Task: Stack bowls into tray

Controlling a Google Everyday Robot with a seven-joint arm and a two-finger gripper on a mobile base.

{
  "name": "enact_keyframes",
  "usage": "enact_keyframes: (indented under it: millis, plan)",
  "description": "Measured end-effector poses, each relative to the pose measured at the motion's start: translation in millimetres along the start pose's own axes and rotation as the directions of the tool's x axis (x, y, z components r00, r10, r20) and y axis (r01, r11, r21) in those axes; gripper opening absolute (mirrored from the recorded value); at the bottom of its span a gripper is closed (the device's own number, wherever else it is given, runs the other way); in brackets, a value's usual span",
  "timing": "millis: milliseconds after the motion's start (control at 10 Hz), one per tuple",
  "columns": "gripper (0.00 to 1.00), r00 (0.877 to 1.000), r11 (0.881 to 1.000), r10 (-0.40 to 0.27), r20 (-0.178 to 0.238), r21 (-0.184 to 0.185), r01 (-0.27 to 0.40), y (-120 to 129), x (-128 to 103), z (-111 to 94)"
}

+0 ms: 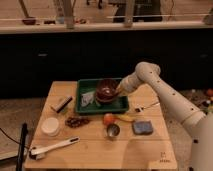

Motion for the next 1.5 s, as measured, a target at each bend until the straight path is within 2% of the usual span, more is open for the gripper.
enact_keyframes:
  millis: [200, 300, 600, 700, 1200, 1500]
  plan:
    - [0.37, 1.0, 1.0, 0.009, 0.009, -0.003, -0.009, 1.1, -0.4, 3.0]
    - [0.52, 1.0, 1.0, 0.013, 0.015, -0.008, -0.012, 0.6, -1.5, 4.1]
    - [0.77, 1.0, 1.0, 0.011, 0.023, -0.019, -0.011, -3.3, -4.3, 4.8]
    - [0.8, 1.0, 1.0, 0.011, 0.024, -0.022, -0.01, -4.8, -5.4, 4.1]
    - [0.8, 1.0, 0.999, 0.009, 0.024, -0.032, -0.008, -7.5, -8.3, 0.1]
    - [0.8, 1.0, 0.999, 0.01, 0.007, -0.032, -0.01, -9.6, -6.5, -9.9]
